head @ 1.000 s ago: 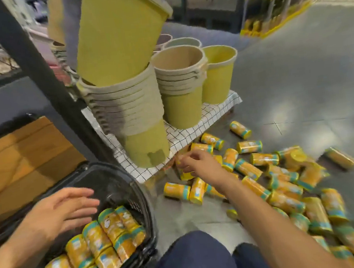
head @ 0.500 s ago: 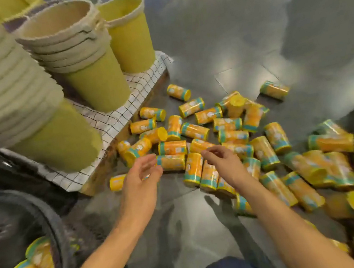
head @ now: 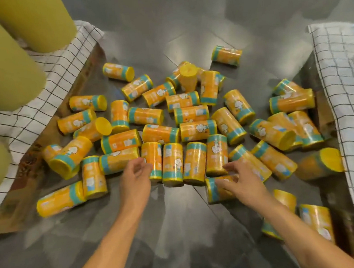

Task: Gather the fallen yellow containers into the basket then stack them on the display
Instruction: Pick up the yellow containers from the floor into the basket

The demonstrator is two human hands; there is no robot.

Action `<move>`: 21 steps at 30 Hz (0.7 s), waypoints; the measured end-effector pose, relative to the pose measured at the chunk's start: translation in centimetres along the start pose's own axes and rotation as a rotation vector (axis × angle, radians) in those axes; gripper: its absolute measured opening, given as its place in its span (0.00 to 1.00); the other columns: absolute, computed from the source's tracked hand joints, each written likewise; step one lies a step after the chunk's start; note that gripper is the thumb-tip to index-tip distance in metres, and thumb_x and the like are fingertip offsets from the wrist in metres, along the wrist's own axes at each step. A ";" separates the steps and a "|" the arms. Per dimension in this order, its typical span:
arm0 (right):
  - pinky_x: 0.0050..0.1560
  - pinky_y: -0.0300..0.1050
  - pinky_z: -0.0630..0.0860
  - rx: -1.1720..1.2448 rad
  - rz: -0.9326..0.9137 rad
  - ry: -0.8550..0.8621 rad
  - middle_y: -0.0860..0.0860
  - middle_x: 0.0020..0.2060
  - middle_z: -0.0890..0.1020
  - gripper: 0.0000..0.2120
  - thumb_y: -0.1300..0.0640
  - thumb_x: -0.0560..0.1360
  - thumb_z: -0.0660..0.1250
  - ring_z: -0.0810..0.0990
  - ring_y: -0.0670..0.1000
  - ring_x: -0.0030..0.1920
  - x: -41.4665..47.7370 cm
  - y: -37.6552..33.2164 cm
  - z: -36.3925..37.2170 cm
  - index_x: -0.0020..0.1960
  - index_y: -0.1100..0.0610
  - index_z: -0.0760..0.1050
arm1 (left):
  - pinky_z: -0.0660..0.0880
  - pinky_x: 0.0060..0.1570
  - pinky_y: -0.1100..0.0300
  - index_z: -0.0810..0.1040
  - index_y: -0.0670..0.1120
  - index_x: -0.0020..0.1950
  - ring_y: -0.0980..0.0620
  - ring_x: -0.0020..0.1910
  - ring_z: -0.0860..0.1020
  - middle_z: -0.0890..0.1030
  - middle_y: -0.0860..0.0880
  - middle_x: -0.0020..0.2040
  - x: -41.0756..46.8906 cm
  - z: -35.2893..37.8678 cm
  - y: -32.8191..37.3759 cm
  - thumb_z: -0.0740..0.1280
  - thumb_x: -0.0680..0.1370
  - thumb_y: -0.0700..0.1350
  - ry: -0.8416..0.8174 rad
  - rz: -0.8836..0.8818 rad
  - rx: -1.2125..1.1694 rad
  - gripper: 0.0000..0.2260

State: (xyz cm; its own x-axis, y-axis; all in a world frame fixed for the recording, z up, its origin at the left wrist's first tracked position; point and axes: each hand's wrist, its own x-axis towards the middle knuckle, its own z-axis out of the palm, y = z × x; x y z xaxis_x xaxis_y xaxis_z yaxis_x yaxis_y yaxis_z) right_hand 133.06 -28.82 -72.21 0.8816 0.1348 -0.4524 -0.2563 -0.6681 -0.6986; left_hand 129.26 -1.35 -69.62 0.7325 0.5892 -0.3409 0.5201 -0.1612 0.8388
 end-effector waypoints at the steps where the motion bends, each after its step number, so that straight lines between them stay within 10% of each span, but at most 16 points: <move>1: 0.58 0.47 0.75 -0.106 -0.034 0.008 0.45 0.57 0.77 0.27 0.42 0.71 0.78 0.78 0.48 0.59 0.2 0.9 0.6 0.66 0.50 0.74 | 0.71 0.48 0.71 0.77 0.42 0.67 0.51 0.59 0.78 0.80 0.47 0.61 0.8 0.7 -0.7 0.70 0.81 0.43 -0.009 -0.025 0.036 0.15; 6: 0.61 0.51 0.71 -0.630 -0.195 0.056 0.47 0.58 0.72 0.35 0.35 0.63 0.79 0.74 0.52 0.60 0.8 3.0 2.6 0.64 0.47 0.71 | 0.73 0.63 0.47 0.76 0.43 0.69 0.42 0.65 0.75 0.76 0.43 0.66 4.0 2.9 -3.7 0.71 0.79 0.53 0.014 0.035 0.416 0.23; 16: 0.49 0.54 0.76 -0.947 -0.292 0.164 0.52 0.48 0.80 0.38 0.38 0.56 0.82 0.80 0.57 0.48 1.1 5.2 4.9 0.59 0.54 0.76 | 0.69 0.45 0.49 0.65 0.42 0.65 0.36 0.59 0.77 0.74 0.40 0.63 5.8 4.3 -4.2 0.78 0.72 0.60 0.040 0.027 0.539 0.34; 21: 0.50 0.51 0.76 -0.894 -0.202 0.020 0.51 0.56 0.78 0.34 0.36 0.67 0.72 0.78 0.55 0.55 0.8 3.6 5.1 0.67 0.51 0.68 | 0.70 0.46 0.50 0.62 0.42 0.67 0.37 0.61 0.79 0.79 0.41 0.63 5.9 3.6 -3.5 0.79 0.71 0.60 -0.023 -0.089 0.546 0.38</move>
State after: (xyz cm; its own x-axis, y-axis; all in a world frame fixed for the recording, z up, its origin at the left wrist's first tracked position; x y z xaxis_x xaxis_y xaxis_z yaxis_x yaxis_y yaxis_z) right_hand 130.84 -27.37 -77.91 0.8850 0.3037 -0.3530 0.2984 -0.9518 -0.0707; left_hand 133.34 -0.12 -76.12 0.6817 0.6026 -0.4150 0.7281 -0.5025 0.4662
